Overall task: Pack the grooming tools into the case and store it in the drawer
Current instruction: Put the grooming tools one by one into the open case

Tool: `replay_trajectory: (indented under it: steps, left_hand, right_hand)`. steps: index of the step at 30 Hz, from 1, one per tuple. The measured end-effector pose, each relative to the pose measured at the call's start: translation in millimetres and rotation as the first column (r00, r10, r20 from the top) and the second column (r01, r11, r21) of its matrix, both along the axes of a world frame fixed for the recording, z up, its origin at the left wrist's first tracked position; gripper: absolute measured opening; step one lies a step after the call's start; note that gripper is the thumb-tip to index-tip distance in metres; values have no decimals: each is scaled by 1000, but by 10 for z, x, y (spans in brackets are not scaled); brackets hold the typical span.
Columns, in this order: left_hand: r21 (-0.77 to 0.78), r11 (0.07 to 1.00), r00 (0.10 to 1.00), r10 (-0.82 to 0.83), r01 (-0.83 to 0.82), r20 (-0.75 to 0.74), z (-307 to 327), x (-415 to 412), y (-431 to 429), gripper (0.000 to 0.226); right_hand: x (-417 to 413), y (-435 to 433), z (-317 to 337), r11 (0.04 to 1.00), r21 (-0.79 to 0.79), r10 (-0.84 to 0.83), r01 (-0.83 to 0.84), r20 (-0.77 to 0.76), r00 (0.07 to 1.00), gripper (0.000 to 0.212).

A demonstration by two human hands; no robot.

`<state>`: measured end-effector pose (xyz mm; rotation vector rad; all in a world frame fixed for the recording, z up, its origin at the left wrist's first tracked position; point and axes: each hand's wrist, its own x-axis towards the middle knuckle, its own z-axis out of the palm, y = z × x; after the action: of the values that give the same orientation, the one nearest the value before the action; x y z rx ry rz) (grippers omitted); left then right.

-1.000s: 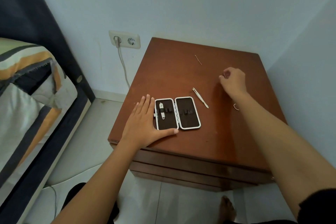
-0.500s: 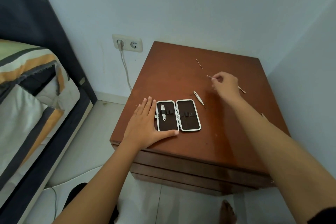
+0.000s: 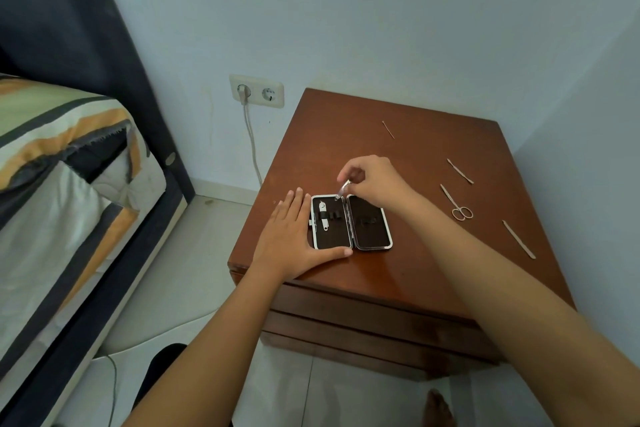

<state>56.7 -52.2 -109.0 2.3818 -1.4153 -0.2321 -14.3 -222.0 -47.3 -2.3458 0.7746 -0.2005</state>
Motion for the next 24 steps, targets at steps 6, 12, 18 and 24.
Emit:
replay_trajectory:
  steps: [6,12,18,24]
  left_hand:
    - [-12,1000,1000,-4,4,0,-19,11,-6,120]
    - [-18,1000,1000,-7,7,-1,-33,18,-5,119]
    - [-2,1000,1000,-5,5,-4,-44,31,-9,122]
    - [2,1000,1000,-5,5,2,-60,32,-12,125]
  right_hand:
    - [126,-10,102,969,-54,219,-240,-248,944,18]
    - [164,92,33,975,-101,172,-196,-208,963,21]
    - [11,129,-78,975,-151,143,-163,-137,980,16]
    - [-183,251,-209,956,-210,191,-204,-84,978,25]
